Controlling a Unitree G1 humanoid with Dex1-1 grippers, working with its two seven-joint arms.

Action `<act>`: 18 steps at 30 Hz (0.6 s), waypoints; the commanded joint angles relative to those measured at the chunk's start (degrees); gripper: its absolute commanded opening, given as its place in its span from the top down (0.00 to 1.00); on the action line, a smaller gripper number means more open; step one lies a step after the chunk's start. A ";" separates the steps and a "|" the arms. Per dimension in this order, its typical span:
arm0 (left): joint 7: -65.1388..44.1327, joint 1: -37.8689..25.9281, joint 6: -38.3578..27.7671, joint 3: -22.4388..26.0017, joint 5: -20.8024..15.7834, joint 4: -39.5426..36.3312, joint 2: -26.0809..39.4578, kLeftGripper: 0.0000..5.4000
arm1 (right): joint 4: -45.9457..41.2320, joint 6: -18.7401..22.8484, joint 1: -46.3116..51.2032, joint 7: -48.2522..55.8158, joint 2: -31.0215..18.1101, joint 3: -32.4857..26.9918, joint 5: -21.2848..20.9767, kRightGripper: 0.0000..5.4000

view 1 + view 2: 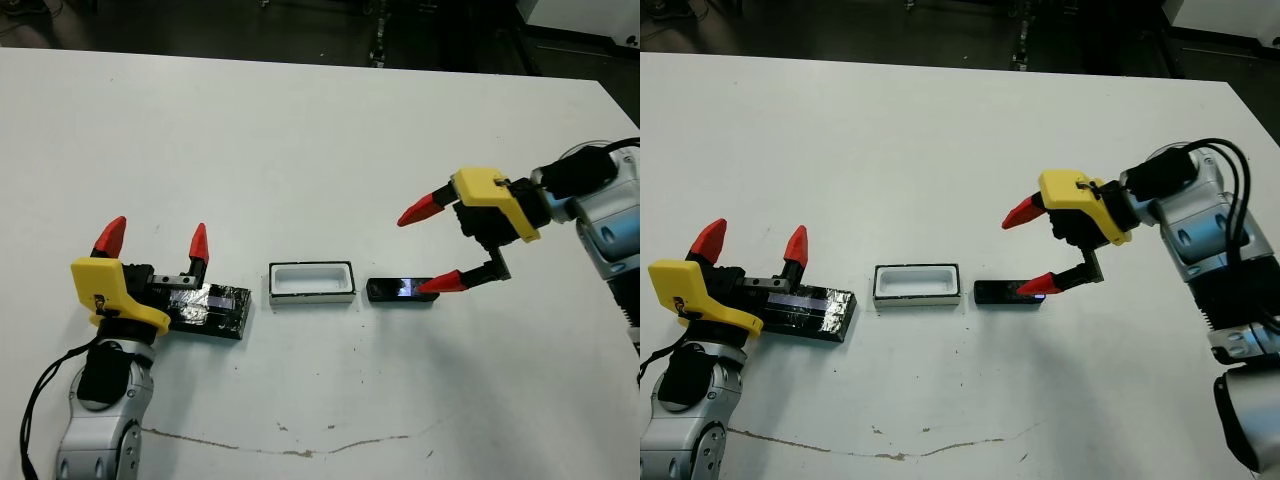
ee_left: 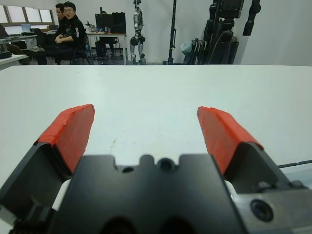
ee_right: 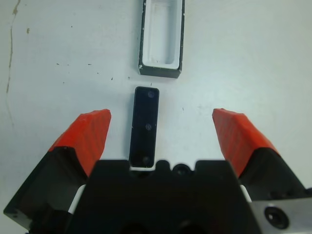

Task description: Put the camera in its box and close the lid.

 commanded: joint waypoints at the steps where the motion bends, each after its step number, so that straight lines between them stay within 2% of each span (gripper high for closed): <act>1: 0.27 0.23 0.83 -0.04 0.06 -0.49 0.07 0.00 | 0.82 -1.56 -0.50 -0.07 0.48 0.71 -1.40 0.00; 14: -0.57 -0.19 0.73 -0.01 -0.61 0.00 0.58 0.00 | 0.47 -3.68 1.69 -1.53 1.84 1.58 -3.97 0.00; 18: -0.41 0.00 0.54 -0.19 -0.04 -0.05 0.61 0.00 | 1.19 -2.83 1.34 -0.68 2.39 2.47 -4.34 0.00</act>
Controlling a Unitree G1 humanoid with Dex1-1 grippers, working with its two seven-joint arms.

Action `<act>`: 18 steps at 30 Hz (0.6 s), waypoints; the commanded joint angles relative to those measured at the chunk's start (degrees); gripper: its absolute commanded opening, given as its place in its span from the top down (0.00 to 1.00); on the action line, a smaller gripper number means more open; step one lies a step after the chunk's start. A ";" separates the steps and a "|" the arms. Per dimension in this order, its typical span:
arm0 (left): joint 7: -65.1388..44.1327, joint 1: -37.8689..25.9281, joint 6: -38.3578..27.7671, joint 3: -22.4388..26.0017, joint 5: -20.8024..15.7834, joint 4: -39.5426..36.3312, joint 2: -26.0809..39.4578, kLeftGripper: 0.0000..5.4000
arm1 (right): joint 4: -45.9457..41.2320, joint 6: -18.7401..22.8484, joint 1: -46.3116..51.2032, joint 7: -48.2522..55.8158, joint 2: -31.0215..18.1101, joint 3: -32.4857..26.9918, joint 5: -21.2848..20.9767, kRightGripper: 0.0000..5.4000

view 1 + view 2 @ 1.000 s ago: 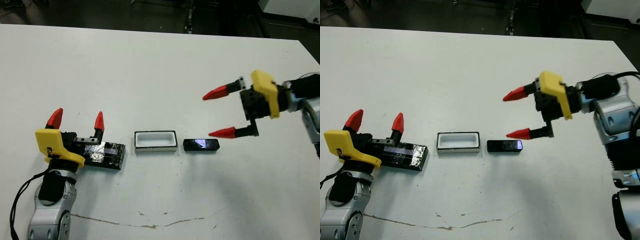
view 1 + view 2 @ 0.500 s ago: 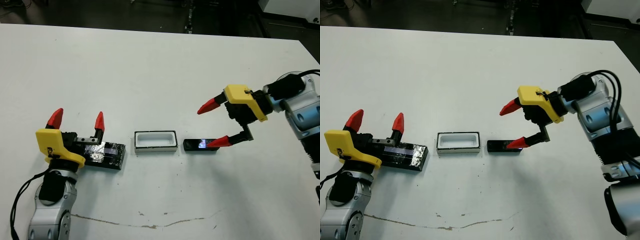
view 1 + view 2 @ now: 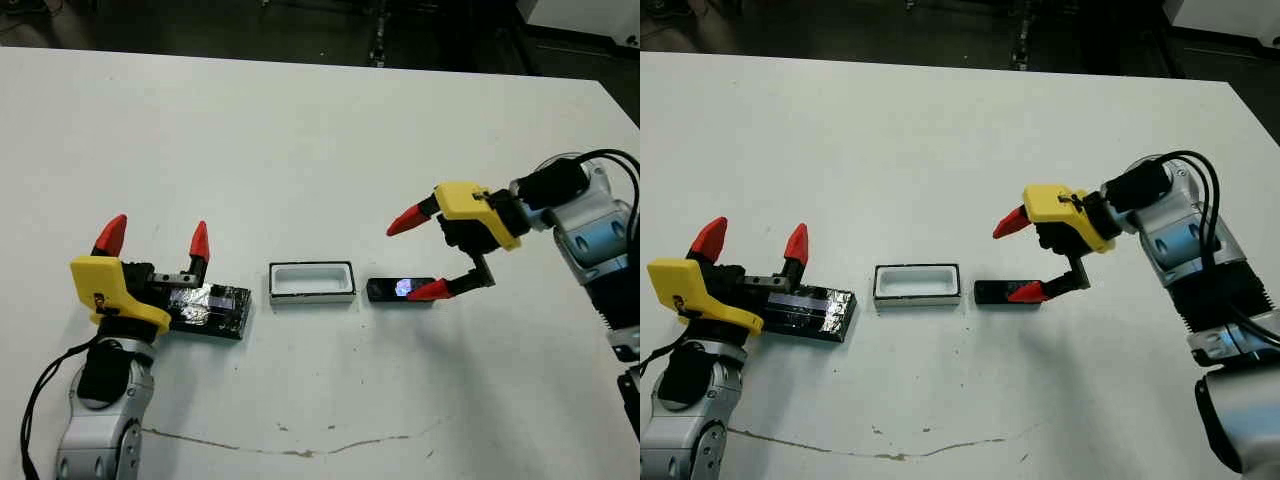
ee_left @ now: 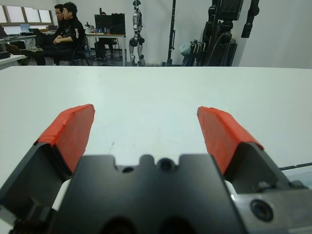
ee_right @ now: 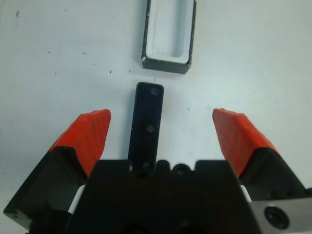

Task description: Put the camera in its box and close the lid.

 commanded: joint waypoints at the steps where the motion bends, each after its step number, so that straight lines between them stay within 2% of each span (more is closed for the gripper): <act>1: -0.20 0.32 0.56 -0.13 0.19 0.04 0.45 0.00 | 0.52 0.00 0.28 0.49 0.21 0.71 -0.56 0.00; 14: -0.18 0.85 0.69 -0.07 -0.04 -0.23 0.39 0.00 | 0.87 0.85 1.58 -0.71 0.56 1.23 -1.27 0.00; 18: -0.48 1.02 0.70 -0.02 -0.61 -0.27 0.38 0.00 | 0.68 0.08 2.11 -1.56 0.53 1.32 -1.95 0.06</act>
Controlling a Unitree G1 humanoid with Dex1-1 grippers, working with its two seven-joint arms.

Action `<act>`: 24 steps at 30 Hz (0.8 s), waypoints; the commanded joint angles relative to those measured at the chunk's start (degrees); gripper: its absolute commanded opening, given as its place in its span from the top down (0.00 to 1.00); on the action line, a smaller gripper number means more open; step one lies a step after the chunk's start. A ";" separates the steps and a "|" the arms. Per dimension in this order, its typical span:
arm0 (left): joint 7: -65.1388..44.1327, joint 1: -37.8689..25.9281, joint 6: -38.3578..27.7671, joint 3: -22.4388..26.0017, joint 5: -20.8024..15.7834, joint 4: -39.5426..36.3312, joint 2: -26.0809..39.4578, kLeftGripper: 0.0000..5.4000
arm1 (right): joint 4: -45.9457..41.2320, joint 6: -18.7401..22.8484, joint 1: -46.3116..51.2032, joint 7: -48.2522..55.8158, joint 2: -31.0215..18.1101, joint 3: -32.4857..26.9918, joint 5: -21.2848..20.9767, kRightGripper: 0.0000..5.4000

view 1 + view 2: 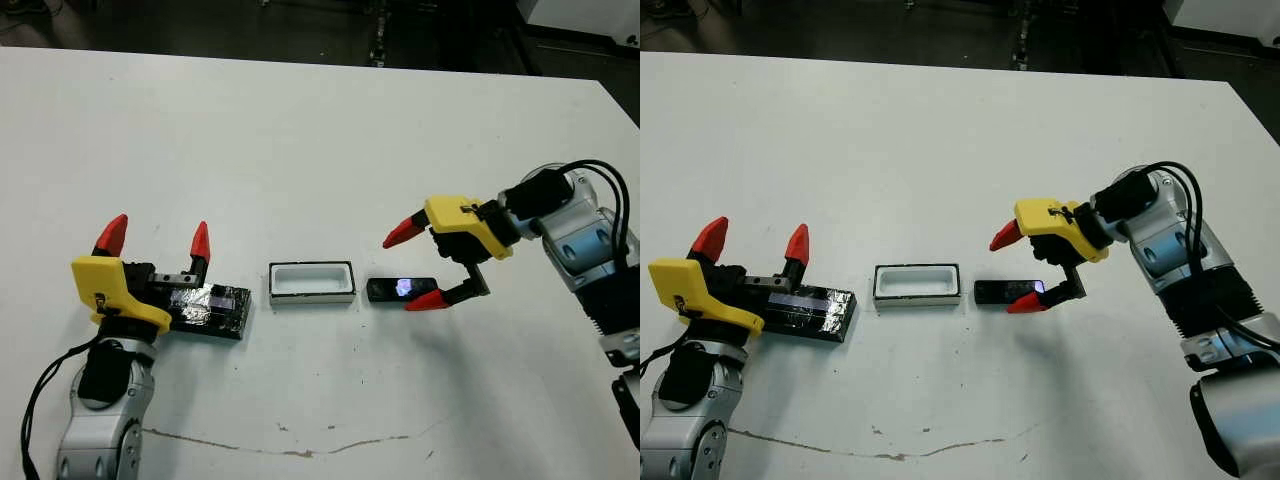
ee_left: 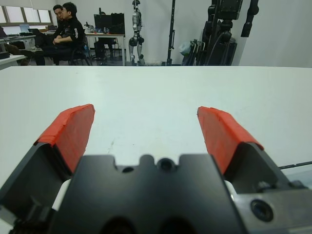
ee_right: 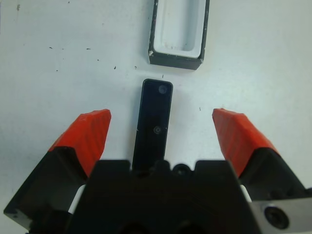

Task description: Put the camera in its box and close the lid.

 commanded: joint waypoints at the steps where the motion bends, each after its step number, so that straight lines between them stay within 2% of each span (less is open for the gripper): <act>1: -0.49 0.70 0.66 0.02 -0.35 -0.29 0.42 0.00 | 0.22 -0.30 1.18 -0.76 0.04 0.30 -0.84 0.08; 6: -0.78 0.74 0.29 -0.04 -0.22 -0.12 0.52 0.00 | 0.25 -0.59 1.55 -0.94 0.08 0.60 -1.74 0.11; 10: -0.68 0.75 0.10 -0.06 -0.03 -0.04 0.41 0.00 | 1.29 -2.14 1.98 -0.74 0.53 0.47 -1.57 0.18; 19: -0.34 0.78 0.52 -0.07 0.26 -0.47 0.25 0.00 | 1.79 -2.11 2.54 -1.26 1.14 0.74 -2.35 0.41; 24: -0.64 0.75 0.15 -0.01 0.19 -0.27 0.46 0.00 | 2.30 -2.21 3.02 -1.03 1.55 0.60 -1.93 0.47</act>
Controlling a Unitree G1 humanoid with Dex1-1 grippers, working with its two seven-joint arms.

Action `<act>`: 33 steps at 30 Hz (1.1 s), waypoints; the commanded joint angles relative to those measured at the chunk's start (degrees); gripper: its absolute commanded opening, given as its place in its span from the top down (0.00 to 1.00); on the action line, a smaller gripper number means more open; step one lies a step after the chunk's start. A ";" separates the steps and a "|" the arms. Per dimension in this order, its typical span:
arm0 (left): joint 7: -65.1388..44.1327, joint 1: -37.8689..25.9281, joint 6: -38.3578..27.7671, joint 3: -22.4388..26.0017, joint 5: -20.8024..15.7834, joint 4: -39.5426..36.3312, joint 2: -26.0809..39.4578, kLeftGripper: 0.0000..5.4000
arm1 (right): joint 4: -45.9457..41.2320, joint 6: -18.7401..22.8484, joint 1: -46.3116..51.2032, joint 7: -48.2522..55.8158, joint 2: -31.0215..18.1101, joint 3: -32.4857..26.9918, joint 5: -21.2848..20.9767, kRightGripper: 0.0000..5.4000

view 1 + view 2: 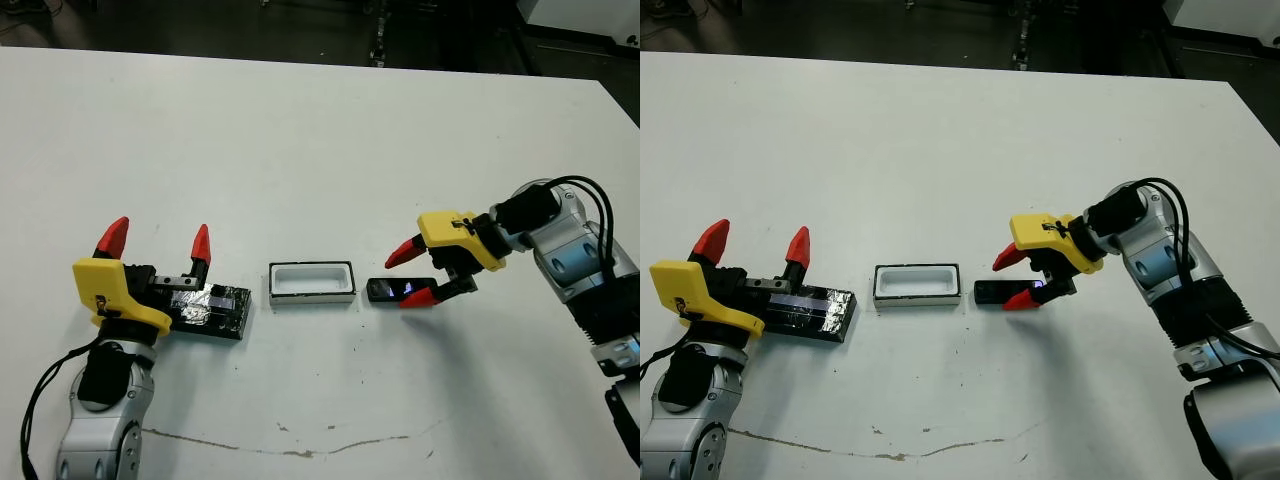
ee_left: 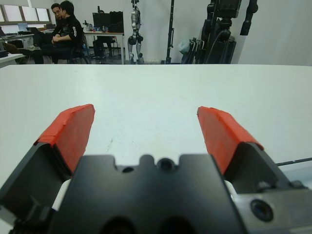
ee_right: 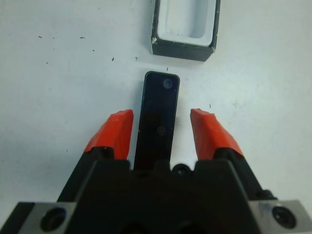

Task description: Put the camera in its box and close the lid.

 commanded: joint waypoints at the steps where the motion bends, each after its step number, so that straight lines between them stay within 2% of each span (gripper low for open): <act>1: -0.12 0.63 0.14 0.02 0.25 -0.24 0.42 0.00 | 0.89 -0.49 1.37 -0.02 -0.07 0.18 -0.02 0.46; 7: -0.11 0.84 0.38 0.09 0.10 -0.55 0.41 0.00 | 1.11 -1.79 2.13 -0.36 -0.05 0.50 -0.60 0.42; 16: -0.15 0.85 0.41 0.12 -0.04 -0.77 0.41 0.00 | -1.14 1.98 3.02 -0.66 -0.32 1.60 -2.23 0.49; 19: -0.15 0.84 0.58 0.18 -0.16 -0.80 0.40 0.00 | -0.81 0.83 3.30 -0.56 -0.15 1.57 -1.89 0.49; 25: -0.23 0.86 0.55 0.15 -0.02 -0.85 0.54 0.00 | 0.26 -0.79 3.79 -1.21 0.63 1.27 -1.41 0.63; 27: -0.40 0.84 0.27 0.16 -0.09 -0.69 0.57 0.00 | 0.20 0.19 4.22 -1.81 0.91 0.74 -0.96 0.69; 33: -0.22 0.90 0.34 0.10 -0.02 -0.79 0.38 0.00 | -3.43 2.48 6.90 -7.05 0.87 -1.02 -1.01 0.69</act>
